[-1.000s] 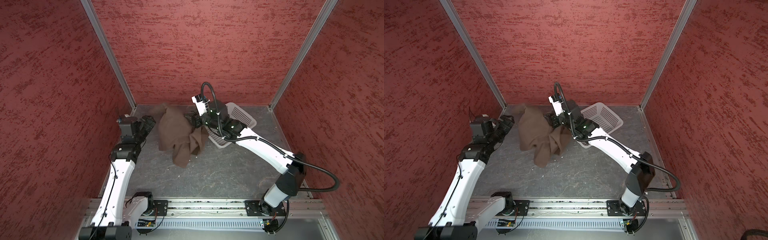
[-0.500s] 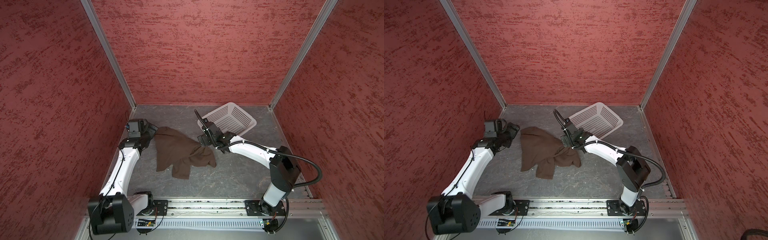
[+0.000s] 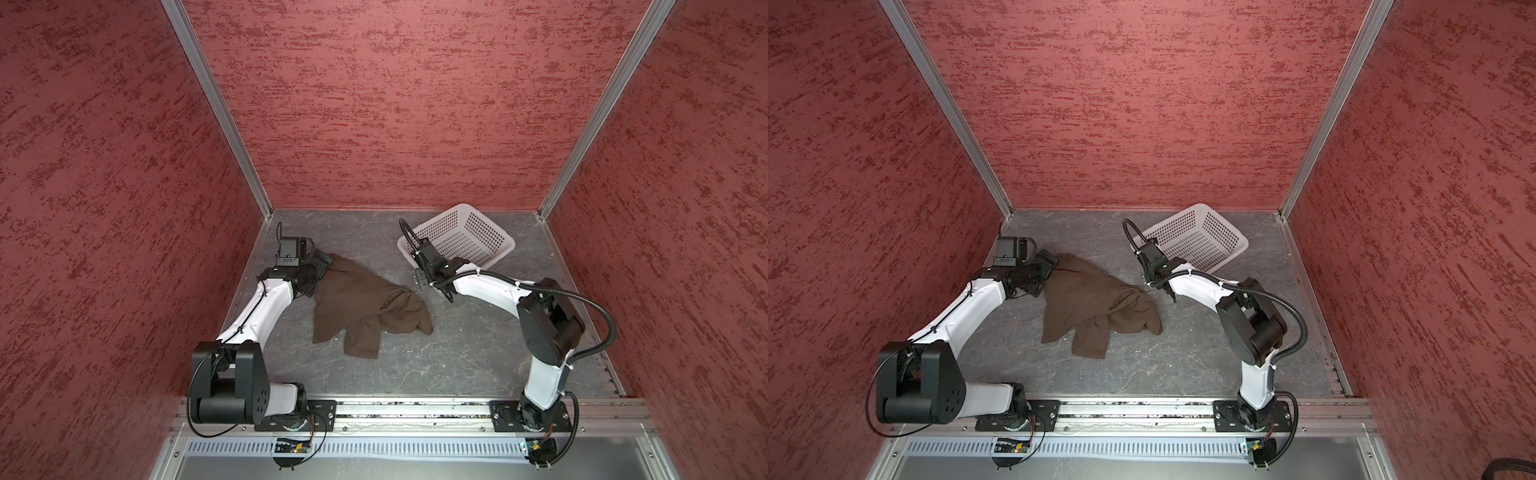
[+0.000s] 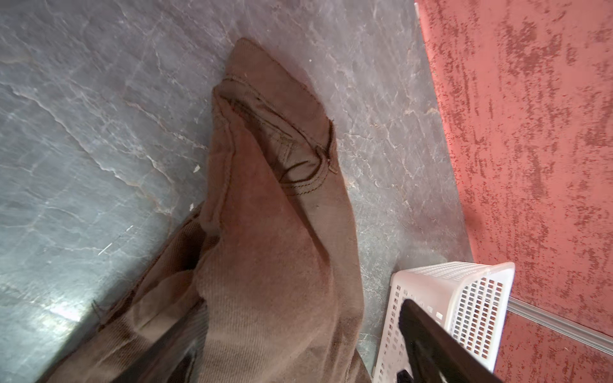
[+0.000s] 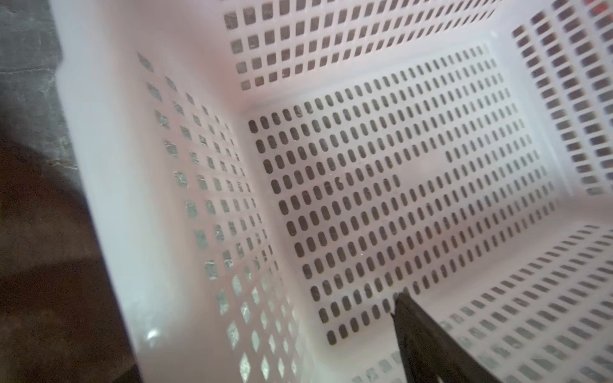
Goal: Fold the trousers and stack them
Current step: 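Push the empty white basket farther from the robot with the right gripper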
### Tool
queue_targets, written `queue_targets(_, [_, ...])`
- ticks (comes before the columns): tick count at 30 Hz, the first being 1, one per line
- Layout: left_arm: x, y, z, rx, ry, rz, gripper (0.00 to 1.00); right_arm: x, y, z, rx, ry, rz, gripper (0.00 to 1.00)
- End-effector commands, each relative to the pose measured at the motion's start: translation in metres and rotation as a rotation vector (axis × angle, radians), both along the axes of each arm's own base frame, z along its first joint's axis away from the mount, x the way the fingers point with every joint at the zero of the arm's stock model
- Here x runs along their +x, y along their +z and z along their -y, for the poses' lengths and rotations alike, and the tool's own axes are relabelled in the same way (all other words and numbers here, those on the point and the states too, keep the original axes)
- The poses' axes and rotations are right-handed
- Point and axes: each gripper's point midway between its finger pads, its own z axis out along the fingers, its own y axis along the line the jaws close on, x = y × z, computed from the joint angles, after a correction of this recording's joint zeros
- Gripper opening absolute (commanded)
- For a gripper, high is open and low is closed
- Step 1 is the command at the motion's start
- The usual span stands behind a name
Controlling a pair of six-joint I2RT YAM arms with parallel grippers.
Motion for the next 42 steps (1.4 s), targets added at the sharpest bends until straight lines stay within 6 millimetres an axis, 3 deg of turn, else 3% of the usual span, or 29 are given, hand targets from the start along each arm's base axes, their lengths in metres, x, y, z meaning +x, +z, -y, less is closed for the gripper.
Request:
queue_targets(1, [0.005,0.016,-0.004,0.006,0.007,0.058,0.91,0.018,0.010,-0.003,0.088,-0.043,-0.008,0.62])
queue_targets(7, [0.001,0.016,-0.007,-0.001,0.017,0.064,0.90,0.049,0.000,0.026,0.214,-0.191,-0.062,0.51])
queue_targets(12, [0.003,0.019,-0.011,-0.005,0.029,0.073,0.90,0.084,0.005,0.053,0.203,-0.256,-0.029,0.45])
queue_targets(19, [0.009,0.024,-0.009,-0.012,0.013,0.082,0.90,0.132,0.023,0.086,0.172,-0.311,0.042,0.44])
queue_targets(29, [0.008,0.023,-0.012,-0.009,0.011,0.072,0.90,0.182,0.033,0.144,0.111,-0.361,0.113,0.45])
queue_targets(35, [0.009,0.019,-0.011,-0.019,0.013,0.066,0.90,0.197,0.038,0.173,0.055,-0.372,0.124,0.51])
queue_targets(38, [0.010,0.019,-0.010,-0.020,0.010,0.067,0.90,0.198,0.058,0.166,0.080,-0.323,0.146,0.58])
queue_targets(42, [0.013,0.016,-0.008,-0.032,0.017,0.069,0.90,0.187,0.099,0.153,0.169,-0.289,0.191,0.68])
